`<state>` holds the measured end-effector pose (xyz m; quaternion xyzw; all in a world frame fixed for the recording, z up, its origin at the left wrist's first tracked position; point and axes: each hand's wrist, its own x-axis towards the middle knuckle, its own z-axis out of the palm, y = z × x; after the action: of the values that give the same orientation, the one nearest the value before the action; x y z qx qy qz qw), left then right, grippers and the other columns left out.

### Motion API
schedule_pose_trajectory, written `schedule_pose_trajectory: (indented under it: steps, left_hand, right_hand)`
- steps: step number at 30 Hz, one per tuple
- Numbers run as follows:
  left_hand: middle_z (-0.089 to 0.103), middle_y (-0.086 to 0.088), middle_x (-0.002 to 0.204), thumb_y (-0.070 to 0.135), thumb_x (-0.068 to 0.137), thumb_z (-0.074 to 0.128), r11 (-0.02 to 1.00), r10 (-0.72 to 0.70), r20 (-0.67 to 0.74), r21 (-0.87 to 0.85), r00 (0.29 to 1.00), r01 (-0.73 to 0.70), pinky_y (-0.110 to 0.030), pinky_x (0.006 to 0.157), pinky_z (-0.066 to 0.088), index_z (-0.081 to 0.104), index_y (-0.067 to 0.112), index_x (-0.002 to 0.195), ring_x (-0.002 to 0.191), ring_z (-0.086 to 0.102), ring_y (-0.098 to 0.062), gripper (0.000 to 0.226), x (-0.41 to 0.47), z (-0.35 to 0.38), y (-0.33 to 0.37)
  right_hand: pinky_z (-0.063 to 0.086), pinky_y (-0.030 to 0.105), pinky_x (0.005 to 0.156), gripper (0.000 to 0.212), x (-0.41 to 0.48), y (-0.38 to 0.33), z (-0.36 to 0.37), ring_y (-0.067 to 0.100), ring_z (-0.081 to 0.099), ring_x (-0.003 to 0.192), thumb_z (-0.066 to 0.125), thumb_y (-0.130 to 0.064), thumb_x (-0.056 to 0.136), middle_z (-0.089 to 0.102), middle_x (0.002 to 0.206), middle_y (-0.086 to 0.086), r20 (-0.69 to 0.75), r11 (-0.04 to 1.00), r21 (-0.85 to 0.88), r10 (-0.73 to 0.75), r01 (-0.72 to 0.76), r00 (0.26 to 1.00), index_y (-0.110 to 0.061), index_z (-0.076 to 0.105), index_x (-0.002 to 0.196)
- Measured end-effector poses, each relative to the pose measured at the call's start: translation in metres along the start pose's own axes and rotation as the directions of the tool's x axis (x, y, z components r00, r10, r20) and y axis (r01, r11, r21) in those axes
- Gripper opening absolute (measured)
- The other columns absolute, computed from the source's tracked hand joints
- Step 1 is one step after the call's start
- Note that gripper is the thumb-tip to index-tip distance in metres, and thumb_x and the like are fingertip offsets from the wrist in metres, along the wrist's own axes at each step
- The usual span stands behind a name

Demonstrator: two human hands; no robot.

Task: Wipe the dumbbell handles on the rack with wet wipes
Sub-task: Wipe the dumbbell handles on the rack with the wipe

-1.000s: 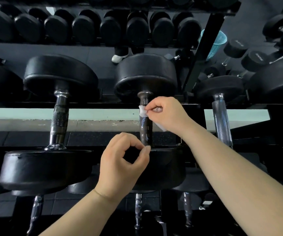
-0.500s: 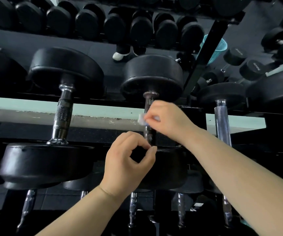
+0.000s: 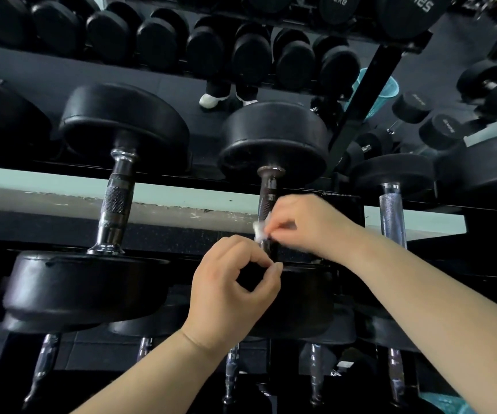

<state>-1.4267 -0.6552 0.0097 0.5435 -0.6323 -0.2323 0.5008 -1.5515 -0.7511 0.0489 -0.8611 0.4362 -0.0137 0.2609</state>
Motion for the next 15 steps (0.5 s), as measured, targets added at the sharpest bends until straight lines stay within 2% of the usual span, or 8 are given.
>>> schedule_pose_trajectory:
  steps: [2,3,4,7,9,11,13,15]
  left_hand:
    - [0.053,0.010,0.081,0.028,0.074,0.056,1.000,0.007,-0.009,-0.004,1.000,-0.007,-0.012,0.066,0.042,0.048,0.027,0.071,0.070,0.050,-0.003,0.008,0.000,0.000,0.000]
    - [0.053,0.010,0.082,0.028,0.074,0.056,1.000,0.010,-0.012,-0.005,1.000,-0.010,-0.012,0.066,0.042,0.048,0.027,0.072,0.071,0.050,-0.002,0.008,0.000,0.001,0.000]
    - [0.053,0.010,0.082,0.028,0.074,0.056,1.000,0.011,-0.013,-0.005,1.000,-0.011,-0.012,0.066,0.042,0.048,0.027,0.072,0.071,0.051,-0.002,0.008,0.000,0.000,0.000]
    - [0.053,0.009,0.082,0.029,0.074,0.055,1.000,0.015,-0.006,-0.002,1.000,-0.015,-0.013,0.066,0.042,0.048,0.026,0.072,0.071,0.051,-0.003,0.008,-0.001,0.000,-0.001]
    - [0.053,0.009,0.082,0.029,0.075,0.055,1.000,0.010,0.001,-0.004,1.000,-0.010,-0.013,0.066,0.042,0.048,0.027,0.072,0.071,0.051,-0.002,0.007,-0.001,0.000,-0.001]
    - [0.054,0.009,0.080,0.030,0.074,0.055,1.000,-0.003,0.008,-0.010,1.000,0.003,-0.014,0.065,0.043,0.049,0.027,0.073,0.071,0.051,-0.003,0.007,-0.001,-0.001,-0.001]
    - [0.054,0.015,0.070,0.030,0.075,0.054,1.000,-0.010,0.021,-0.024,1.000,0.011,-0.011,0.067,0.043,0.051,0.028,0.075,0.074,0.052,0.001,0.005,-0.001,-0.001,-0.001]
    - [0.052,0.026,0.072,0.030,0.076,0.053,0.999,-0.007,0.034,-0.041,0.999,0.009,-0.008,0.071,0.042,0.053,0.030,0.079,0.077,0.051,0.004,0.003,-0.001,-0.003,-0.001]
  right_hand:
    - [0.042,0.028,0.085,0.016,-0.008,-0.001,0.004,0.019,0.058,0.094,0.062,-0.011,0.081,0.065,0.099,0.007,0.178,1.000,0.000,-0.026,0.026,0.984,-0.011,0.073,0.093]
    - [0.041,0.026,0.084,0.016,-0.009,-0.001,0.005,0.018,0.058,0.094,0.062,-0.011,0.081,0.064,0.099,0.007,0.194,0.999,-0.001,-0.036,0.037,0.980,-0.012,0.073,0.093]
    - [0.040,0.022,0.081,0.016,-0.008,0.000,0.005,0.019,0.058,0.093,0.062,-0.009,0.081,0.064,0.098,0.008,0.155,0.999,0.006,-0.045,0.045,0.987,-0.011,0.073,0.092]
    - [0.033,0.012,0.068,0.015,-0.003,0.003,0.008,0.019,0.056,0.082,0.060,-0.003,0.081,0.064,0.092,0.013,-0.131,0.998,0.070,0.009,0.000,0.991,-0.005,0.073,0.088]
    - [0.035,0.010,0.070,0.014,-0.004,0.002,0.012,0.016,0.055,0.081,0.060,-0.002,0.080,0.064,0.091,0.012,-0.184,0.996,0.092,0.039,-0.023,0.982,-0.004,0.073,0.087]
    - [0.038,0.015,0.074,0.014,-0.007,0.001,0.015,0.018,0.057,0.084,0.061,-0.003,0.079,0.064,0.089,0.006,-0.071,0.995,0.097,0.038,-0.031,0.997,-0.005,0.072,0.086]
    - [0.042,0.019,0.077,0.013,-0.012,0.001,0.012,0.012,0.055,0.079,0.062,-0.006,0.080,0.059,0.077,-0.009,0.057,0.984,0.137,0.110,-0.117,0.992,-0.008,0.072,0.087]
    - [0.041,0.011,0.072,0.013,-0.020,0.001,0.006,0.006,0.054,0.073,0.061,-0.005,0.081,0.053,0.072,-0.017,0.069,0.947,0.243,0.199,-0.210,0.978,-0.008,0.070,0.088]
